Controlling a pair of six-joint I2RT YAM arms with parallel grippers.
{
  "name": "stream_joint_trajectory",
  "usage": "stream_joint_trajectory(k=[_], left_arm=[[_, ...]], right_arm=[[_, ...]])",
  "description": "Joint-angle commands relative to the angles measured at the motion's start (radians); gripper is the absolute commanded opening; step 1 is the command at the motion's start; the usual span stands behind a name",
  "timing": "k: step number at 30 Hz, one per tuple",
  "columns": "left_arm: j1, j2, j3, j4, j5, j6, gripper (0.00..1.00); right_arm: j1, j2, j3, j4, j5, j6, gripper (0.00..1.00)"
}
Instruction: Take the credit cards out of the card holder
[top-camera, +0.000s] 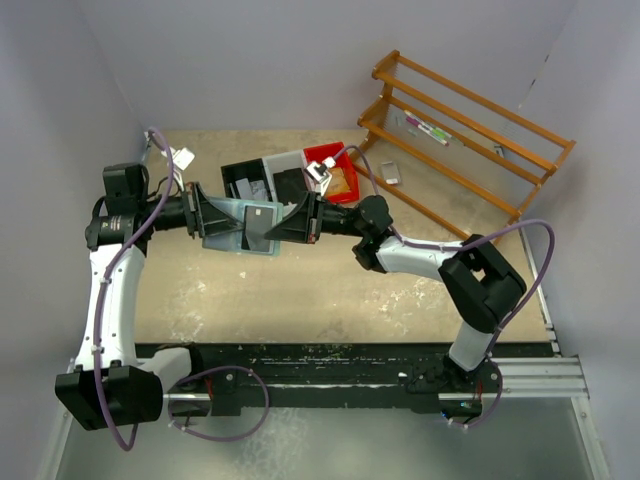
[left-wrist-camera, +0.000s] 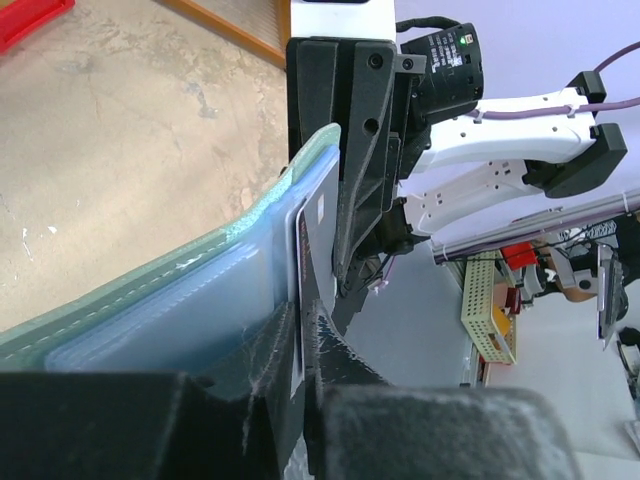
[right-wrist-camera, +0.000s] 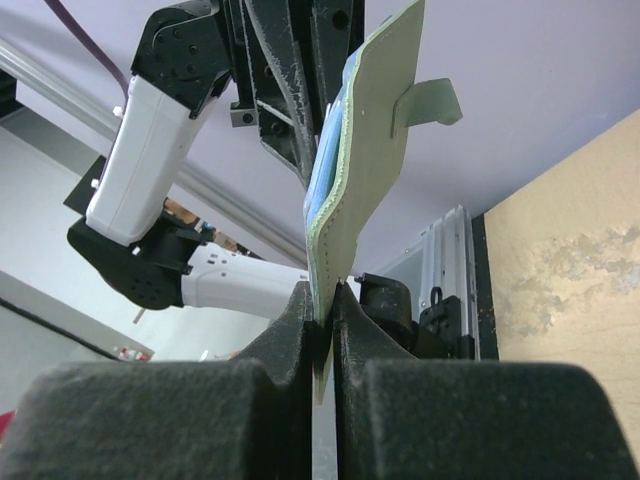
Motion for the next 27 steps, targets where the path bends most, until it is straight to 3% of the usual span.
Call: stream_joint_trajectory(k=[1, 4, 11, 15, 20, 24, 27], left_arm=[[-0.026, 0.002, -0.008, 0.022, 0.074, -0.019, 0.07], [-0.026, 0.001, -0.002, 0.006, 0.035, 0.005, 0.00], [-0.026, 0.002, 0.037, -0.064, -0.107, 0.087, 0.00], [-0.026, 0.004, 0.057, -0.094, -0.163, 0.128, 0.00], [-0.025, 0.012, 0.069, -0.139, -0.123, 0.168, 0.00], [-0.025, 0.020, 0.088, -0.211, -0.064, 0.236, 0.24], [-0.025, 0.020, 0.101, -0.259, -0.050, 0.269, 0.32]], right_arm=[[0.045, -0.029, 0.058, 0.081, 0.002, 0.001, 0.04], [0.045, -0.035, 0.053, 0.080, 0.003, 0.001, 0.04], [0.045, -0.037, 0.045, 0.096, -0.008, 0.015, 0.10], [0.044, -0.038, 0.028, 0.141, -0.029, 0.032, 0.01], [0.028, -0.051, -0.016, 0.162, -0.013, 0.032, 0.00], [0.006, -0.045, -0.024, 0.251, -0.015, 0.087, 0.00], [-0.008, -0.032, -0.026, 0.315, -0.015, 0.133, 0.00]])
